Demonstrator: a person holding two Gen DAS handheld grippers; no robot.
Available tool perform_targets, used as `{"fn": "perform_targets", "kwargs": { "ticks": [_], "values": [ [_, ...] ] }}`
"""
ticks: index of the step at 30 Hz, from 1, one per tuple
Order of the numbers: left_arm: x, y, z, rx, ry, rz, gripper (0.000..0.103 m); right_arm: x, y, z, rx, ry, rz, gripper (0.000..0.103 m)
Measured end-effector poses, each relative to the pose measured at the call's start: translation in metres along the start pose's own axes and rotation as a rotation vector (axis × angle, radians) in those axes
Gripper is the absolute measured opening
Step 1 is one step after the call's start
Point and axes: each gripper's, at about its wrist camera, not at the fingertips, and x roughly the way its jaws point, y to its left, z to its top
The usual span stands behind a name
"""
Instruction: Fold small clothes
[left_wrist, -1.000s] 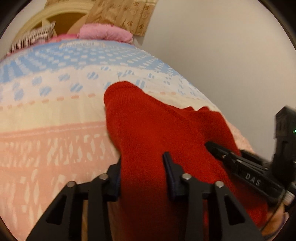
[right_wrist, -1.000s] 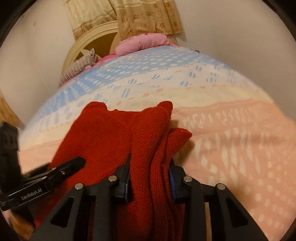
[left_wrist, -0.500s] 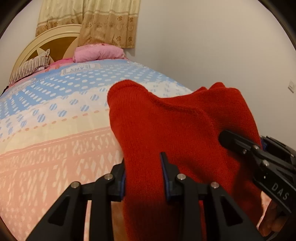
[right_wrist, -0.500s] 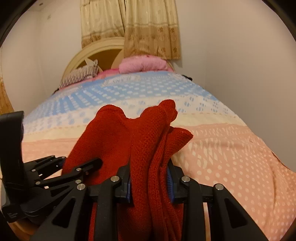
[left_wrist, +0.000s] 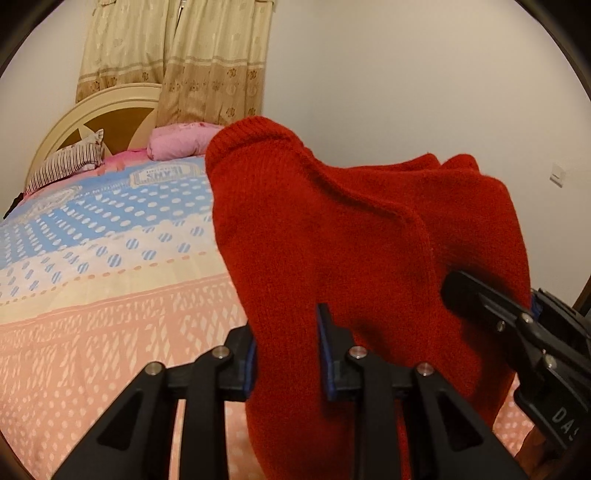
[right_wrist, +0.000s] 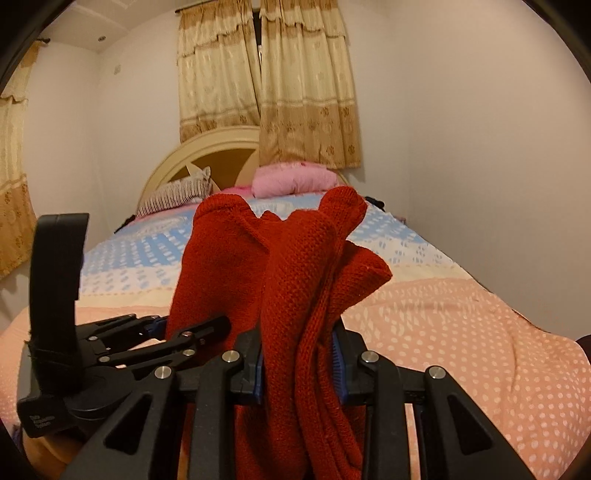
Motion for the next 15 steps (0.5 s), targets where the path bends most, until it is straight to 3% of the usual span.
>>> {"fn": "perform_targets", "kwargs": {
  "ticks": [15],
  "values": [
    [-0.051,-0.008,-0.021,0.021,-0.045,-0.061,0.028,-0.084,0.020,-0.022,-0.006,-0.079,-0.027,0.028]
  ]
}}
